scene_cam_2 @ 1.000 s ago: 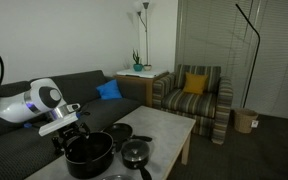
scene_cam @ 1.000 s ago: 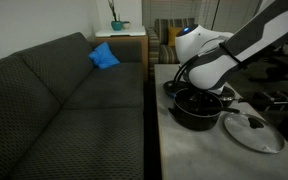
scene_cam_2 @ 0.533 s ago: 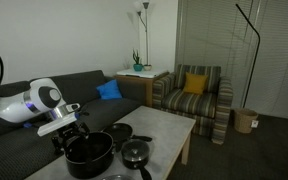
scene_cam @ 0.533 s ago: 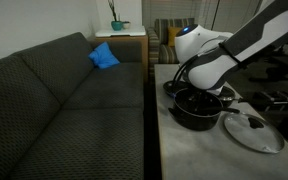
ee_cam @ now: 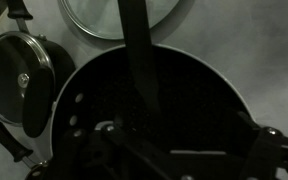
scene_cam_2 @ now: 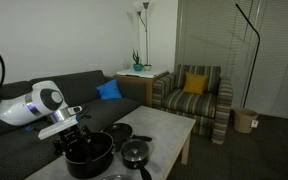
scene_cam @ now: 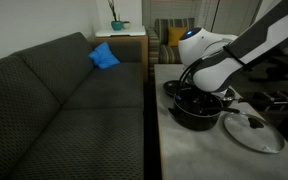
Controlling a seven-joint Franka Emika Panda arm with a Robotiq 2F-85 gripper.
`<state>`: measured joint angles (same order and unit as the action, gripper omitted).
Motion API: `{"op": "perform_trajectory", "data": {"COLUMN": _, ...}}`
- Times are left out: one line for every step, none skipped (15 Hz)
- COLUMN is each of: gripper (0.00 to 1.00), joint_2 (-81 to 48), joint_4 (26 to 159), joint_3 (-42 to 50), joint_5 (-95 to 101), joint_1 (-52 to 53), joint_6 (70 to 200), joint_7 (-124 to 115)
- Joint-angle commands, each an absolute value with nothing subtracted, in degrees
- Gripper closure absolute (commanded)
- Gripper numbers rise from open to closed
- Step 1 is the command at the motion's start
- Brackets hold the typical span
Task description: Use the big spoon to stir the big pot
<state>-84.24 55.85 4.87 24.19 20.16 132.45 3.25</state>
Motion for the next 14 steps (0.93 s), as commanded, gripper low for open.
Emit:
{"op": "perform_trajectory", "data": {"gripper": 0.00, "joint_2": -84.71, "joint_4": 53.44, "joint_3": 6.34, "joint_5": 24.75, "joint_1": 21.78, "joint_6": 132.89, "joint_7": 2.43}}
{"op": "perform_trajectory", "data": {"gripper": 0.00, "joint_2": -84.65, "joint_4": 52.46, "joint_3": 6.59, "joint_5": 24.80, "joint_1": 22.16, "joint_6": 132.42, "joint_7": 2.39}}
{"op": "perform_trajectory", "data": {"gripper": 0.00, "joint_2": -82.79, "joint_4": 54.18, "joint_3": 7.01, "joint_5": 25.59, "joint_1": 22.44, "joint_6": 133.15, "joint_7": 1.60}}
{"op": "perform_trajectory", "data": {"gripper": 0.00, "joint_2": -81.78, "joint_4": 54.61, "joint_3": 7.72, "joint_5": 26.06, "joint_1": 22.85, "joint_6": 133.58, "joint_7": 0.93}}
{"op": "perform_trajectory", "data": {"gripper": 0.00, "joint_2": -80.77, "joint_4": 55.02, "joint_3": 8.54, "joint_5": 26.65, "joint_1": 23.31, "joint_6": 133.74, "joint_7": 0.15}}
{"op": "perform_trajectory", "data": {"gripper": 0.00, "joint_2": -79.69, "joint_4": 55.37, "joint_3": 9.13, "joint_5": 27.10, "joint_1": 23.60, "joint_6": 133.55, "joint_7": -0.50}}
{"op": "perform_trajectory", "data": {"gripper": 0.00, "joint_2": -78.62, "joint_4": 56.08, "joint_3": 9.73, "joint_5": 27.57, "joint_1": 23.60, "joint_6": 133.74, "joint_7": -1.03}}
{"op": "perform_trajectory", "data": {"gripper": 0.00, "joint_2": -78.11, "joint_4": 56.07, "joint_3": 10.30, "joint_5": 27.91, "joint_1": 23.60, "joint_6": 133.44, "joint_7": -1.41}}
{"op": "perform_trajectory", "data": {"gripper": 0.00, "joint_2": -77.32, "joint_4": 56.59, "joint_3": 10.11, "joint_5": 27.69, "joint_1": 22.91, "joint_6": 133.07, "joint_7": -0.35}}
{"op": "perform_trajectory", "data": {"gripper": 0.00, "joint_2": -76.44, "joint_4": 57.53, "joint_3": 9.73, "joint_5": 27.14, "joint_1": 22.11, "joint_6": 132.89, "joint_7": 0.90}}
{"op": "perform_trajectory", "data": {"gripper": 0.00, "joint_2": -75.68, "joint_4": 59.16, "joint_3": 8.65, "joint_5": 26.58, "joint_1": 20.63, "joint_6": 134.79, "joint_7": 2.93}}
{"op": "perform_trajectory", "data": {"gripper": 0.00, "joint_2": -74.86, "joint_4": 60.66, "joint_3": 7.65, "joint_5": 26.17, "joint_1": 19.25, "joint_6": 136.73, "joint_7": 4.84}}
{"op": "perform_trajectory", "data": {"gripper": 0.00, "joint_2": -73.86, "joint_4": 63.01, "joint_3": 6.19, "joint_5": 25.59, "joint_1": 17.17, "joint_6": 140.09, "joint_7": 7.40}}
{"op": "perform_trajectory", "data": {"gripper": 0.00, "joint_2": -73.27, "joint_4": 64.87, "joint_3": 5.07, "joint_5": 25.10, "joint_1": 15.38, "joint_6": 143.18, "joint_7": 9.25}}
